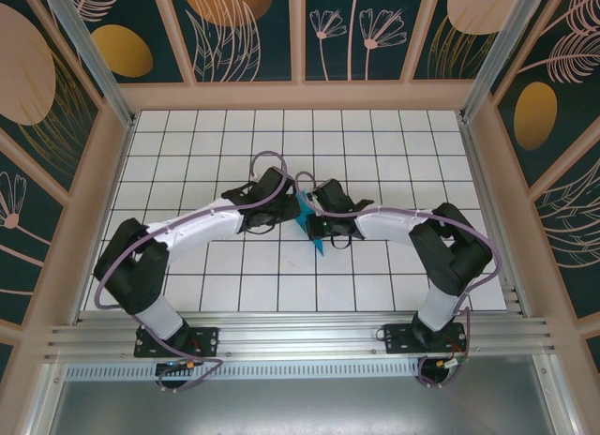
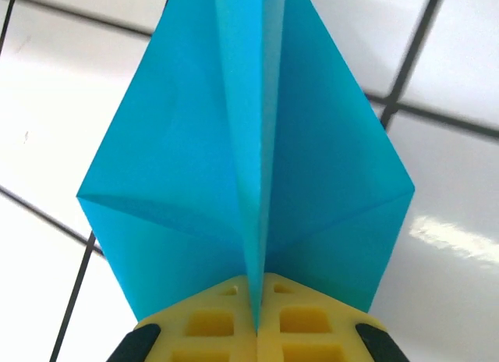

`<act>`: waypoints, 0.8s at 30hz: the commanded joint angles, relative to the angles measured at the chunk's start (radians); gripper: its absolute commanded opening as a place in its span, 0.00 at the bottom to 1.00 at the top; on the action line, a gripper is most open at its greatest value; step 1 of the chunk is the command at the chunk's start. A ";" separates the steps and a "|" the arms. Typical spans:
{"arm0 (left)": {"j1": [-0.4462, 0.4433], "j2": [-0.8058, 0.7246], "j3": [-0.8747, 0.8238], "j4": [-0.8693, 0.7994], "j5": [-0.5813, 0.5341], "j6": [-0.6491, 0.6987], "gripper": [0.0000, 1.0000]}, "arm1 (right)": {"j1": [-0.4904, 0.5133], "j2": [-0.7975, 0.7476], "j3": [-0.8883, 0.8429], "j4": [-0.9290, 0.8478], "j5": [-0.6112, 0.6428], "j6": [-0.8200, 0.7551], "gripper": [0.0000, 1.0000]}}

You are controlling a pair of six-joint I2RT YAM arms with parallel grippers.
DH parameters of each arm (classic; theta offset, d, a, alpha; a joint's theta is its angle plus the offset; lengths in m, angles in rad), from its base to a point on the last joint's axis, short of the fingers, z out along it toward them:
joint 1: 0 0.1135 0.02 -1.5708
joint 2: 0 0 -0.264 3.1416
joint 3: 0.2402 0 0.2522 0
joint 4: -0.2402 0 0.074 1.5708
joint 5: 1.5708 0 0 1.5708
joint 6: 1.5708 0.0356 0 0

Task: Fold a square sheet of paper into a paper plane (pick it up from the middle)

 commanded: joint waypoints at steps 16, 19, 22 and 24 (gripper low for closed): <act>0.102 -0.188 -0.210 0.104 -0.076 -0.016 0.57 | -0.009 0.248 0.298 -0.283 0.283 0.269 0.11; 0.116 -0.192 -0.224 0.119 -0.057 -0.010 0.57 | -0.009 0.270 0.304 -0.286 0.267 0.271 0.15; 0.122 -0.189 -0.228 0.123 -0.050 -0.006 0.57 | -0.007 0.282 0.308 -0.293 0.264 0.272 0.16; 0.127 -0.187 -0.232 0.128 -0.040 0.001 0.57 | -0.005 0.287 0.313 -0.300 0.266 0.274 0.17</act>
